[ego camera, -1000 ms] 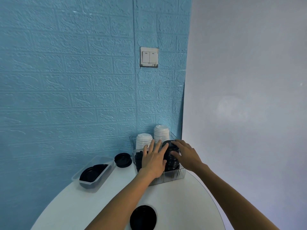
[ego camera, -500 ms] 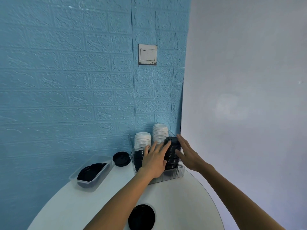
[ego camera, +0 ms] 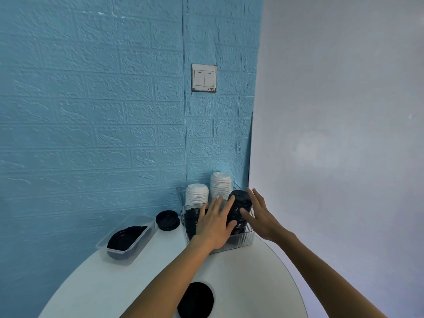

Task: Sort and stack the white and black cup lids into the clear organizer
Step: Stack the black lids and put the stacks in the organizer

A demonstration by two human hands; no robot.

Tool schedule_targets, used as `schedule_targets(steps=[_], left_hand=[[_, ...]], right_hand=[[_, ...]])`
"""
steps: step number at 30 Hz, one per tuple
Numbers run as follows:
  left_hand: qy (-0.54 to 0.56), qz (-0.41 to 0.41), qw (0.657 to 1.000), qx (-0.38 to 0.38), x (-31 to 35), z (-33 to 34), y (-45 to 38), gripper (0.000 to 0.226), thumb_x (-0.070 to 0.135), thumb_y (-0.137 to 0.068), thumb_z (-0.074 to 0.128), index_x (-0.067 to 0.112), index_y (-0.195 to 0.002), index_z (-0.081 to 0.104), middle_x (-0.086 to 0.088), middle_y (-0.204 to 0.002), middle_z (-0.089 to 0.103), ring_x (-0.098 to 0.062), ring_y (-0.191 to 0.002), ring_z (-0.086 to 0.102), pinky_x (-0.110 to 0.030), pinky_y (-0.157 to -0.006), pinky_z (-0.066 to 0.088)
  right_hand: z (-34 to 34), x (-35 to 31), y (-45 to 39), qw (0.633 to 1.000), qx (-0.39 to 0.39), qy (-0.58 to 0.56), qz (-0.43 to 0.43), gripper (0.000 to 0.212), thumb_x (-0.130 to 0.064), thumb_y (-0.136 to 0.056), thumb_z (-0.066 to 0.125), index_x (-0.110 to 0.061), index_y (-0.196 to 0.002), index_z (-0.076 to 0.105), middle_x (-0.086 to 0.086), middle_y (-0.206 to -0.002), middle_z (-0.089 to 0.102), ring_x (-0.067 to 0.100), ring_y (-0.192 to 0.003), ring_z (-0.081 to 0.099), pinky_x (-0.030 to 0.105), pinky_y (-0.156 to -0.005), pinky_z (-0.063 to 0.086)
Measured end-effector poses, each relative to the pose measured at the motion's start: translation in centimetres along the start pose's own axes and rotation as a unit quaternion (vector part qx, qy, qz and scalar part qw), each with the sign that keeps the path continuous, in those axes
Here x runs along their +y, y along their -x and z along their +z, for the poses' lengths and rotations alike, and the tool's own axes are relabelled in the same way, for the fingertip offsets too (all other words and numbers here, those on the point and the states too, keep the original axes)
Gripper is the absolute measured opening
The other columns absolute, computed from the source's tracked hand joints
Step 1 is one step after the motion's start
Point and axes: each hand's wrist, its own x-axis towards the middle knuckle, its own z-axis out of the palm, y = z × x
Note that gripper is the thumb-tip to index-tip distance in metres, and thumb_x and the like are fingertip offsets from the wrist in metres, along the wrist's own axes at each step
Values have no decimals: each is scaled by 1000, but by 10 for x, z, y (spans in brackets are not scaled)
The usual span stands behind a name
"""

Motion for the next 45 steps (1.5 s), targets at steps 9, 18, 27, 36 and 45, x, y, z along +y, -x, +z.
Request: schedule_targets(steps=[9,18,27,36,45], left_hand=[[39,25,995,93,-12,-38,44,66,58,-108,31,42,-164,1,2,-175,3,-16,-160,-4,-43,-128,3],[39,-86,993,67,-98,-39,165,59,57,-107,35,42,-162,19,12,-170,20,-7,-158,8,-29,-126,8],[84,-128,988,-34,-108,5,230,59,60,-106,33,41,-161,24,13,-168,27,-7,-156,18,-24,-123,15],[142,-117,982,-39,-105,15,237,58,60,-103,43,50,-157,24,24,-164,27,-1,-154,16,-23,-123,10],[342,-83,935,40,-95,12,240,100,68,-71,83,60,-152,25,38,-147,45,11,-135,45,-13,-107,42]], right_hand=[[-13,-44,33,992,118,38,-10,76,-61,-95,34,-32,-161,12,-7,-170,-1,20,-157,-3,47,-126,10],[79,-110,102,989,-21,47,-136,61,-65,-98,33,-38,-153,35,-26,-160,21,-2,-151,11,18,-121,12],[132,-105,136,984,-155,44,-80,56,-66,-98,40,-42,-149,40,-27,-157,26,0,-147,21,22,-120,21],[149,-100,144,962,-168,177,-120,82,-75,-89,28,-36,-160,14,-18,-161,15,14,-149,10,30,-116,11],[163,-148,128,950,-157,-267,-44,49,-57,-89,66,-54,-132,44,-20,-132,45,-6,-124,46,19,-102,45]])
